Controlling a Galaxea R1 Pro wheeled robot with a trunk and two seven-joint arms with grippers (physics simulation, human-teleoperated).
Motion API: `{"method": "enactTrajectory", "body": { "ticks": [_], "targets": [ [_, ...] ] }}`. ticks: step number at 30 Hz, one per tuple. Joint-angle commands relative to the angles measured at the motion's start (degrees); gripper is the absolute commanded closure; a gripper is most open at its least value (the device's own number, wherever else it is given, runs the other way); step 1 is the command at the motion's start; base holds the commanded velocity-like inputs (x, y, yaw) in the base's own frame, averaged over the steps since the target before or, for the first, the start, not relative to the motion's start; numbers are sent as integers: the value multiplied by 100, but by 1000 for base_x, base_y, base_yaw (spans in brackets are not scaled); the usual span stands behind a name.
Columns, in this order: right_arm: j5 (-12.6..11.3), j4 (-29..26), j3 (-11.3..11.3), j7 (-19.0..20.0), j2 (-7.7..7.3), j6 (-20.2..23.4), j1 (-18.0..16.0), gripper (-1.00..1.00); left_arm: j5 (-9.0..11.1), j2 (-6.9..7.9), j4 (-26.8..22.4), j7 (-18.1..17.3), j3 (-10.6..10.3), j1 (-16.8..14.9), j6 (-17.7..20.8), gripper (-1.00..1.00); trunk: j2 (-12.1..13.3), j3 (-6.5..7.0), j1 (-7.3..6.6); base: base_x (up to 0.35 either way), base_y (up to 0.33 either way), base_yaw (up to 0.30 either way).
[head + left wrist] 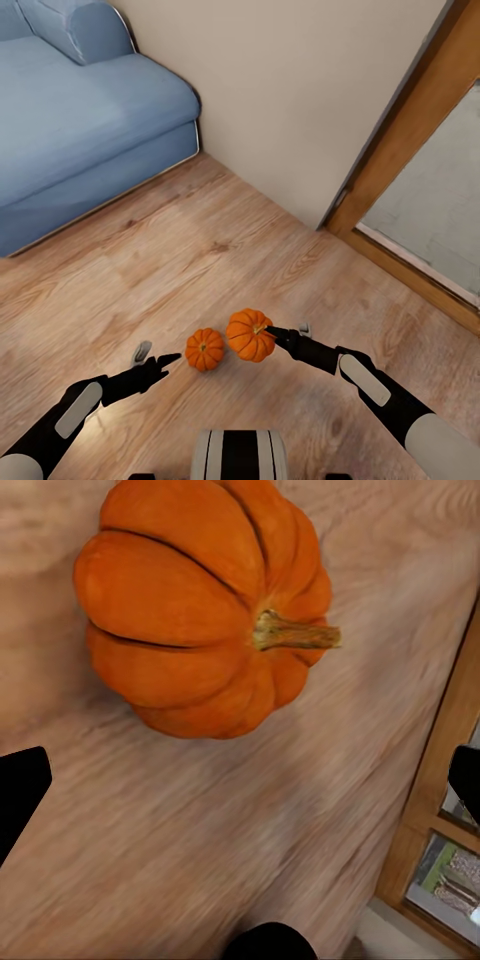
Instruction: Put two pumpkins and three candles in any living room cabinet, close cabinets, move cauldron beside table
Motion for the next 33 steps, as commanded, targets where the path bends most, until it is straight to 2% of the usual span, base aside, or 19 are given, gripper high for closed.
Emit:
{"method": "enactTrajectory", "body": {
  "ticks": [1, 26, 33],
  "targets": [
    [-63, 1, 18, -2, -5, 27, -7, 100, 40, 8, -1, 0, -14, -2, 22, -100, -3, -22, 1, 0, 0, -216],
    [-64, -6, 18, -1, -3, 31, -7, 100, 47, 29, -1, -15, -1, 4, 22, -100, -36, -551, 66, 0, 0, -67],
    [-64, -6, 18, -2, -3, 32, -7, 100, 48, 32, -2, -12, 9, 7, 22, -100, -36, -550, 66, 11, 0, 0]
  ]
}}
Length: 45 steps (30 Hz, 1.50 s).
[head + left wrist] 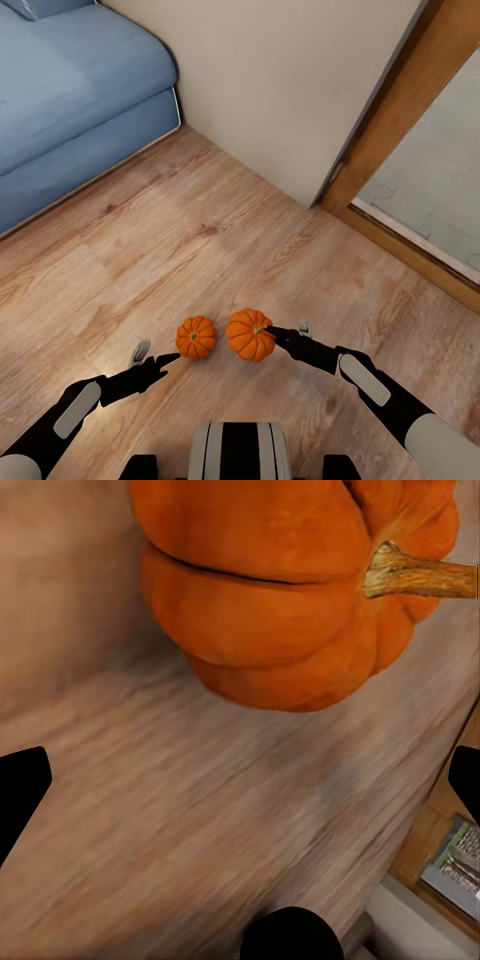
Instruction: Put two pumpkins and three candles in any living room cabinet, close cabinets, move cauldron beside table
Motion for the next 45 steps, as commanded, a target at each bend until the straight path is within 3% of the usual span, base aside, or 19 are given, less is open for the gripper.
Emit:
{"method": "enactTrajectory", "body": {
  "ticks": [1, 35, 45],
  "targets": [
    [-59, 0, 16, -1, -5, 23, -5, 100, 38, 5, -2, 0, -15, -3, 22, -100, -1, -3, 0, 113, 0, 0],
    [-59, 0, 16, 5, -5, 28, -5, 100, 38, 14, -6, 4, -6, -3, 22, -100, -1, -3, 0, 84, 11, 0],
    [-59, 0, 16, 5, -5, 28, -5, 100, 31, 14, -6, 12, 106, -3, 22, -100, -1, -3, 0, 41, 44, 0]
  ]
}}
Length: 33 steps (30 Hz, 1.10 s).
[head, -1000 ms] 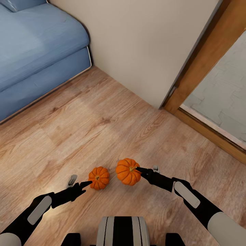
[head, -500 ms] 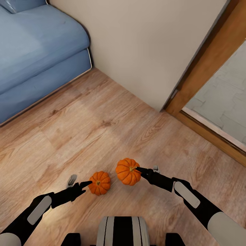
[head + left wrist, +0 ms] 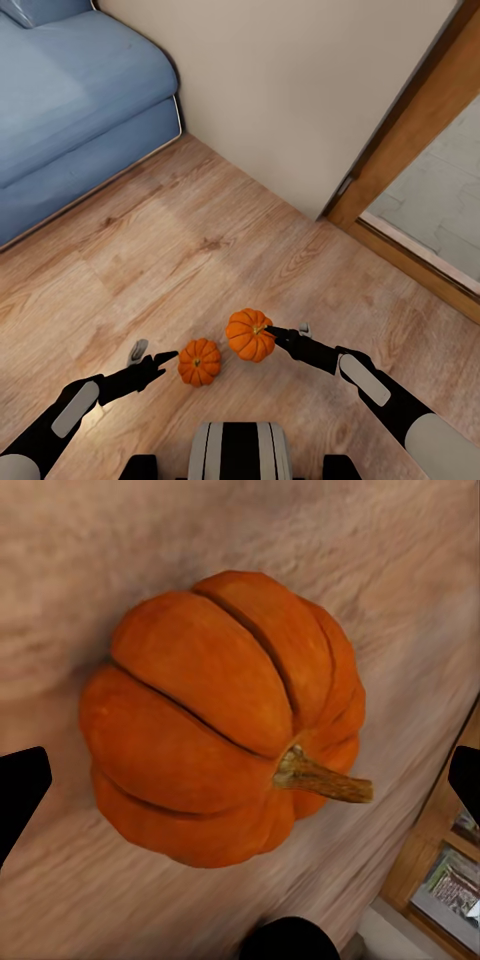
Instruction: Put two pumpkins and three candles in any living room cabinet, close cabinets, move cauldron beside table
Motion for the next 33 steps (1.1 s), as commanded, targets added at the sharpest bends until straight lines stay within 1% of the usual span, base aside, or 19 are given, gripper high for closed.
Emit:
{"method": "enactTrajectory", "body": {
  "ticks": [1, 8, 12, 19, 20, 22, 25, 31, 33],
  "targets": [
    [-56, -1, 16, -3, -5, 23, -5, 100, 37, 3, 2, 0, -14, -3, 21, -100, -1, -3, 0, 104, 50, 0],
    [-56, -1, 16, -6, -5, 23, -5, 100, 36, -3, 2, 16, -13, -3, 21, -100, -1, -3, 0, 26, 12, 0],
    [-56, 0, 16, -3, -5, 23, -5, 100, 33, -18, 2, 32, -23, -3, 10, -100, -7, -92, 10, 1, 0, 0],
    [-64, -1, 16, -2, -9, 23, -5, 100, 26, -58, 2, 44, -65, -3, -117, -100, -16, -247, 28, 0, 0, 0],
    [-64, -1, 16, -2, -8, 23, -5, 100, 15, -62, 2, 45, -72, -3, -121, -100, -17, -269, 31, 0, 0, 0],
    [-65, -1, 16, -2, -9, 23, -5, 100, -88, -70, -2, 41, -76, -3, -126, -100, -20, -313, 36, 0, 0, 0],
    [-65, -1, 16, -2, -9, 23, -5, 100, -254, -83, -6, 24, -75, -3, -127, -100, -20, -313, 36, 0, 0, 0],
    [-63, -1, 16, -2, -7, 23, -5, 100, -311, -115, -14, 19, -78, -3, -128, -100, -20, -313, 36, 0, 0, 0],
    [-64, -1, 16, -2, -9, 23, -5, 100, -313, -117, -15, 18, -79, -3, -128, -100, -23, -357, 41, 0, 0, 0]
  ]
}}
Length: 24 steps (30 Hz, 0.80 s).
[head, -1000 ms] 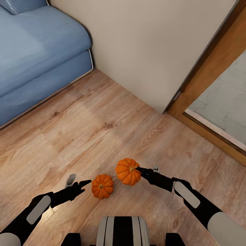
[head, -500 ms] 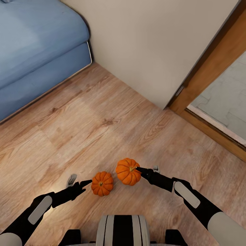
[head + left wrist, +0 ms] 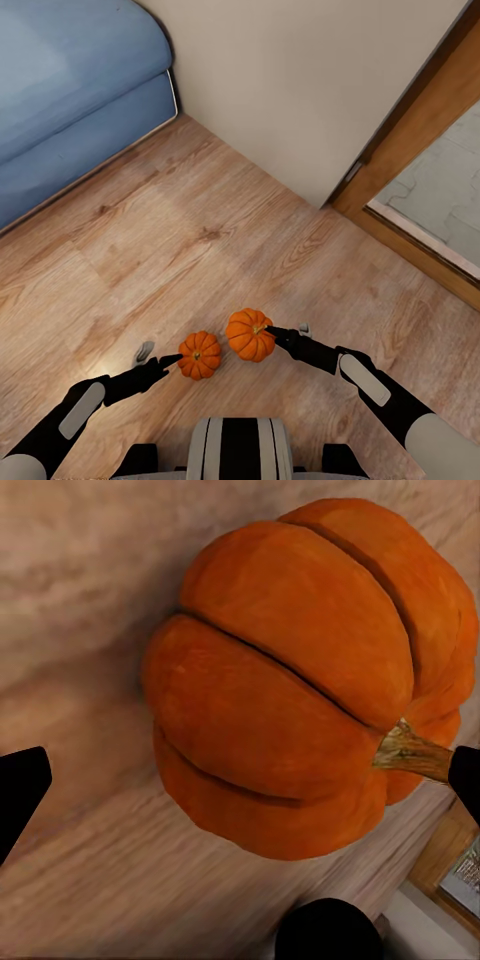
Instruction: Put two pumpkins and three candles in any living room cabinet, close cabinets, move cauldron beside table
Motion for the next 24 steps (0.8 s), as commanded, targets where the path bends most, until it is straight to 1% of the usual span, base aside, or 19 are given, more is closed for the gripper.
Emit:
{"method": "enactTrajectory", "body": {
  "ticks": [1, 3, 10, 13, 16, 22, 24],
  "targets": [
    [-67, -2, 16, -2, -5, 28, -5, 100, 41, 5, 0, 1, -16, -3, 25, -100, -3, -26, 1, 0, 0, 0],
    [-68, -2, 16, -2, -5, 28, -5, 100, 40, 4, -2, 2, -17, -3, 25, -100, -5, -70, 6, 0, 0, 0],
    [-68, -2, 16, -2, -5, 28, -5, 100, 35, 4, -28, -5, -18, -3, 25, -100, -5, -70, 6, 0, 0, 0],
    [-68, -2, 16, -2, -4, 28, -5, 100, 33, 4, -74, -5, -25, -3, 25, -100, -10, -136, 14, 0, 0, 0],
    [-68, -2, 16, -2, -2, 28, -5, 100, 25, 4, -91, -5, -26, -3, 25, -100, -10, -136, 14, 0, 0, 0],
    [-68, -2, 16, -2, -5, 28, -5, 100, 23, 4, -97, -5, -27, -3, 25, -100, -18, -269, 30, 0, 0, 0],
    [-68, -2, 16, -2, -8, 28, -5, 100, 22, 4, -97, -5, -27, -3, 25, -100, -18, -269, 30, 0, 0, 0]
  ]
}}
